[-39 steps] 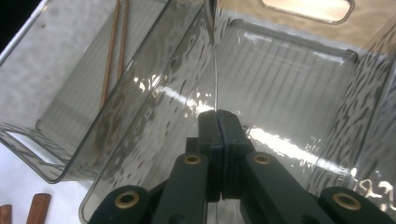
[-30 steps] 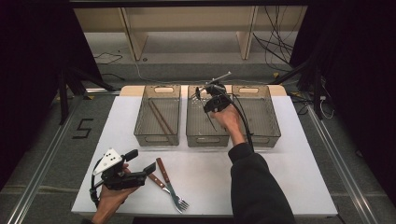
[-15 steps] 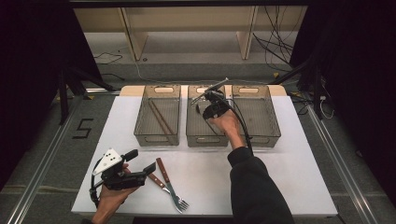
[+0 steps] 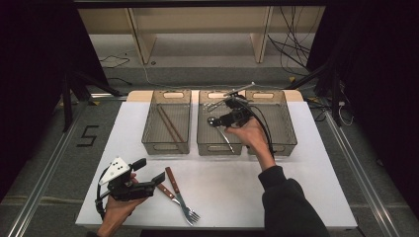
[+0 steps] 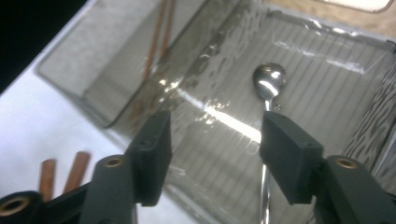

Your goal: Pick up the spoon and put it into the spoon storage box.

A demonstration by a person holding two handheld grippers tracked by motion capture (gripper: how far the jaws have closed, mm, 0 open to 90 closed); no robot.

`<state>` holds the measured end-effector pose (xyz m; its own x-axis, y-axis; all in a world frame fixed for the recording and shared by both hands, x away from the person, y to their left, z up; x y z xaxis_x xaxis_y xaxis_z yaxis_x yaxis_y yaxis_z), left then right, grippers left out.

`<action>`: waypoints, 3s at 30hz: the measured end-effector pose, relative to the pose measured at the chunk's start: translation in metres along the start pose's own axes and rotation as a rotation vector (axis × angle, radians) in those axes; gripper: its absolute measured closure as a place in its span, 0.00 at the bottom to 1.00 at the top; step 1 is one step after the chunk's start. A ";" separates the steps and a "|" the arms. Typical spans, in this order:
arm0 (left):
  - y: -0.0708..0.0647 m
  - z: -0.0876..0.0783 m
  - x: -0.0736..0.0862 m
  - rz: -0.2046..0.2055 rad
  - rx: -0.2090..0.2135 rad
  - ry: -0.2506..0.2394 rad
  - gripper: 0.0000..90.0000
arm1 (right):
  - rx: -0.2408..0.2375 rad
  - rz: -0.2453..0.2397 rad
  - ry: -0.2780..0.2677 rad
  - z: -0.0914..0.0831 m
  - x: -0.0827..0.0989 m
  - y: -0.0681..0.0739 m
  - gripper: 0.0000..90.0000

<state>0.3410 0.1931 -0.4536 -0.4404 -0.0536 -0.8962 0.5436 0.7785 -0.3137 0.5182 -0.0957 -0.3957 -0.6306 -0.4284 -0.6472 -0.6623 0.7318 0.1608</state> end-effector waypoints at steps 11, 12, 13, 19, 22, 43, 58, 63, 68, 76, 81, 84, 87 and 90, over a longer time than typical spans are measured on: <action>0.000 0.001 0.000 -0.003 -0.007 0.007 0.11 | -0.063 -0.036 -0.125 -0.042 0.056 0.020 0.39; 0.000 0.002 0.000 -0.002 -0.007 0.009 0.11 | -0.061 -0.038 -0.130 -0.044 0.060 0.021 0.38; 0.000 0.002 0.000 -0.003 -0.008 0.011 0.11 | -0.060 -0.040 -0.137 -0.046 0.064 0.021 0.38; 0.001 0.003 0.000 -0.009 -0.008 0.017 0.11 | -0.064 -0.051 -0.164 -0.056 0.083 0.024 0.37; 0.002 0.003 0.000 -0.011 -0.007 0.018 0.11 | -0.063 -0.051 -0.168 -0.058 0.095 0.025 0.36; 0.009 0.009 -0.012 -0.014 -0.026 0.062 0.11 | -0.065 -0.055 -0.258 -0.079 0.158 0.036 0.33; 0.013 0.024 -0.024 0.018 -0.026 0.133 0.11 | -0.038 -0.061 -0.313 -0.089 0.185 0.038 0.32; 0.014 0.031 -0.026 0.032 -0.027 0.161 0.11 | -0.044 -0.047 -0.315 -0.091 0.194 0.038 0.32; 0.014 0.037 -0.029 0.047 -0.030 0.189 0.12 | -0.041 -0.043 -0.320 -0.092 0.199 0.039 0.32; 0.011 0.048 -0.032 0.080 -0.027 0.225 0.15 | -0.037 -0.037 -0.338 -0.094 0.203 0.040 0.32; 0.011 0.054 -0.034 0.106 -0.031 0.256 0.17 | -0.036 -0.036 -0.334 -0.093 0.206 0.041 0.31; 0.012 0.057 -0.033 0.109 -0.035 0.267 0.18 | -0.037 -0.040 -0.338 -0.094 0.207 0.042 0.31; 0.012 0.060 -0.031 0.115 -0.037 0.285 0.18 | -0.034 -0.043 -0.342 -0.096 0.208 0.043 0.31; 0.012 0.063 -0.030 0.120 -0.040 0.301 0.18 | -0.035 -0.037 -0.342 -0.096 0.210 0.043 0.31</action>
<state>0.4054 0.1648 -0.4500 -0.5694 0.2226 -0.7913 0.5786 0.7923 -0.1935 0.3182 -0.2049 -0.4531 -0.4374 -0.2473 -0.8646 -0.6994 0.6979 0.1542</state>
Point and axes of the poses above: each handheld gripper's, and its own axes: z roughly forward along the jaws, x roughly out of its underside, y roughly to its left, the point moved 4 cm from there along z, roughly forward along the jaws, and after that the axes turned 7 degrees about -z, right-handed, at the moved point
